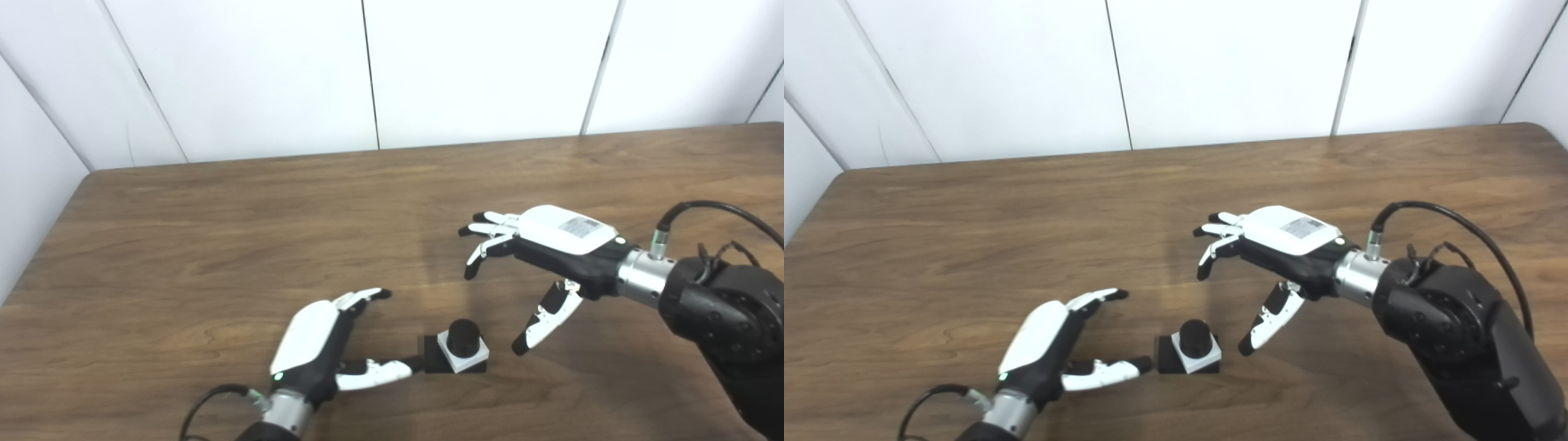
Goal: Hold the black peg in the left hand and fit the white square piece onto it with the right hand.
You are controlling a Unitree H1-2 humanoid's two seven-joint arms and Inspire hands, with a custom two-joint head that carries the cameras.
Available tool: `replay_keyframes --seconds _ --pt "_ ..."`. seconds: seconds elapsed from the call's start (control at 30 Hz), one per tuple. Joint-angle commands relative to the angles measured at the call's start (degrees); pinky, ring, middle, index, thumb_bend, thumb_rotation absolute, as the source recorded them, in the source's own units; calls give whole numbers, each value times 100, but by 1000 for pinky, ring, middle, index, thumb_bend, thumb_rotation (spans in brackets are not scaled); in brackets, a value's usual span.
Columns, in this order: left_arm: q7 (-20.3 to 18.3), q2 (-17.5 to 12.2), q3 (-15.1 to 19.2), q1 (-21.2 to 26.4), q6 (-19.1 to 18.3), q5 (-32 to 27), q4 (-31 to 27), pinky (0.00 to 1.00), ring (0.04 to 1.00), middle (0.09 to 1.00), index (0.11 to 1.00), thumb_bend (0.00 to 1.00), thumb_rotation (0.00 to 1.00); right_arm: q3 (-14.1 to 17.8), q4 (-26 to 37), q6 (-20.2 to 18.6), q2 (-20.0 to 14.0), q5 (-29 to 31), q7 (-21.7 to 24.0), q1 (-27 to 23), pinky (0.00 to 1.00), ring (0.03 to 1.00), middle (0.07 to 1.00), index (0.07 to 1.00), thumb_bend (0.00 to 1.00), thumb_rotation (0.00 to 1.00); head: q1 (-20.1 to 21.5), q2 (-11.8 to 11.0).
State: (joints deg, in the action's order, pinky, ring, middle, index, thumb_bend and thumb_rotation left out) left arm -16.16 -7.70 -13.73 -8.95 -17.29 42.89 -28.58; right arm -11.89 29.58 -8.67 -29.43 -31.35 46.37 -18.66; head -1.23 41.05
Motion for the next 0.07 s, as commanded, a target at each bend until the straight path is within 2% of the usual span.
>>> replay_keyframes --seconds 0.0,0.03 --pt "158 -191 257 -45 109 -174 -199 842 914 887 885 790 879 265 109 -76 -71 158 -339 32 941 1000 942 756 889 325 10 -5" --pt "174 -246 354 -56 131 -210 -217 863 929 903 895 738 938 332 98 -73 -75 176 -411 110 929 1000 939 773 835 357 27 -4"
